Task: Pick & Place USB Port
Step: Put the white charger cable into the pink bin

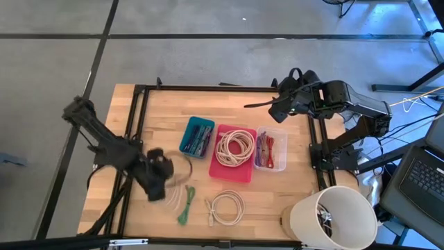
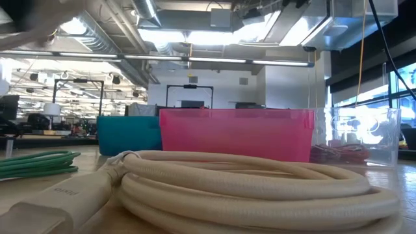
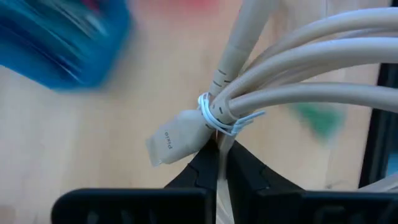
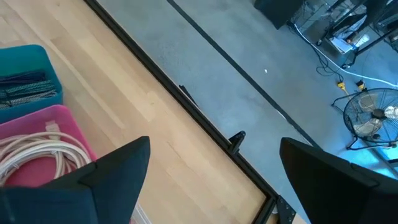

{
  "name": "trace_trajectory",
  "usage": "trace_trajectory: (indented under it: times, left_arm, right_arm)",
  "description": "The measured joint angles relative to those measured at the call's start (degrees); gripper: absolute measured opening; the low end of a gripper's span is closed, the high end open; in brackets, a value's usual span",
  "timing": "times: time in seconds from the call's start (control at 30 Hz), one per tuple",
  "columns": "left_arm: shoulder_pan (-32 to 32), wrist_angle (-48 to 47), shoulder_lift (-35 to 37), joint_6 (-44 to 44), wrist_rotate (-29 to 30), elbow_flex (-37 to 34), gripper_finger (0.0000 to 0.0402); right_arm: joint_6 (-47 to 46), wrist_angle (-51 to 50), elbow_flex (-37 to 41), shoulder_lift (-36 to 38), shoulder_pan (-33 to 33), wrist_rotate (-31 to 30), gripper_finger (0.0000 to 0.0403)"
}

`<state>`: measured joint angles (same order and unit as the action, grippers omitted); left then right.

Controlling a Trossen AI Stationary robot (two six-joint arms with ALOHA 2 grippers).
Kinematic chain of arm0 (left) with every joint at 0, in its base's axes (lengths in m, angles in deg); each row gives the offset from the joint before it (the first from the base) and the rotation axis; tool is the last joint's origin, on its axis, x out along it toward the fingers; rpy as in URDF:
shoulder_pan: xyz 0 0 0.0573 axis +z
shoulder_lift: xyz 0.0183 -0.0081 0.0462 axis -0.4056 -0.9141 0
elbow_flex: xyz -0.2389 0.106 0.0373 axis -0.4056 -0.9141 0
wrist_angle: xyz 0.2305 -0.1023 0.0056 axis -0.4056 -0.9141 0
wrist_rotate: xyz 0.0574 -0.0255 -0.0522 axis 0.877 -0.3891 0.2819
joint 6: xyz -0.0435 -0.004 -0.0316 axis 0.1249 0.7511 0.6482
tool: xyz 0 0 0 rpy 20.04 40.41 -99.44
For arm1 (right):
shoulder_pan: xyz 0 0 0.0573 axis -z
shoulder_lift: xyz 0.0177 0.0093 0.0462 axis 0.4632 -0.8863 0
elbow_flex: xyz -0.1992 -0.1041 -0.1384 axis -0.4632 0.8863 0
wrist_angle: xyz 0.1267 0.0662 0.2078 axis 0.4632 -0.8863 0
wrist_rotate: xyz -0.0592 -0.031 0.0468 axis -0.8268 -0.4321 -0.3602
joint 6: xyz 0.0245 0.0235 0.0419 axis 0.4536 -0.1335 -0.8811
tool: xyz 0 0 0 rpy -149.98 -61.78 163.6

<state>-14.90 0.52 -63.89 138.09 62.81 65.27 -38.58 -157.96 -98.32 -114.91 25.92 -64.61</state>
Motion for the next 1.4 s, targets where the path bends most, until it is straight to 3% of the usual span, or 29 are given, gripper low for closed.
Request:
trace_trajectory:
  times: [0.1, 0.2, 0.4, 0.6, 0.8, 0.9, 1.03, 1.17, 1.4]
  left_arm:
    - [3.77, 4.93, 5.99, 0.81, 7.95, 0.00, 0.0008]
    - [7.78, 14.25, 10.82, -4.25, 13.59, 0.06, 0.0008]
    - [17.11, 35.68, 15.00, -23.55, 14.57, 0.13, 0.0008]
    - [27.88, 48.72, 14.19, -37.97, 5.89, 0.26, 0.0008]
    - [38.08, 52.46, 12.46, -46.86, 3.14, 0.24, 0.0008]
    - [44.02, 56.47, 11.28, -49.70, -1.94, 0.24, 0.0008]
    - [52.19, 60.91, 9.28, -50.22, -9.39, 0.24, 0.0008]
    - [58.21, 62.59, 4.84, -45.19, -15.49, 0.24, 0.0008]
    - [60.20, 61.81, -5.38, -36.69, -24.22, 0.36, 0.0008]
  right_arm:
    - [-1.14, 0.00, 0.00, 0.00, 0.00, -0.01, 0.0362]
    - [-1.58, 0.02, 0.00, 0.00, 0.00, 0.66, 0.0362]
    - [-1.34, 2.97, 0.00, 0.00, -0.14, 3.87, 0.0362]
    - [1.91, 10.84, 0.00, 0.00, -2.06, 5.30, 0.0362]
    - [4.57, 18.29, 0.00, 0.00, -4.06, 8.39, 0.0362]
    - [5.16, 21.94, 0.00, 0.00, -5.04, 10.03, 0.0362]
    - [6.49, 27.23, 0.00, 0.00, -6.28, 11.85, 0.0362]
    - [7.54, 29.57, 0.00, 0.00, -6.86, 12.08, 0.0362]
    - [7.61, 28.42, 0.00, 0.00, -6.82, 10.21, 0.0362]
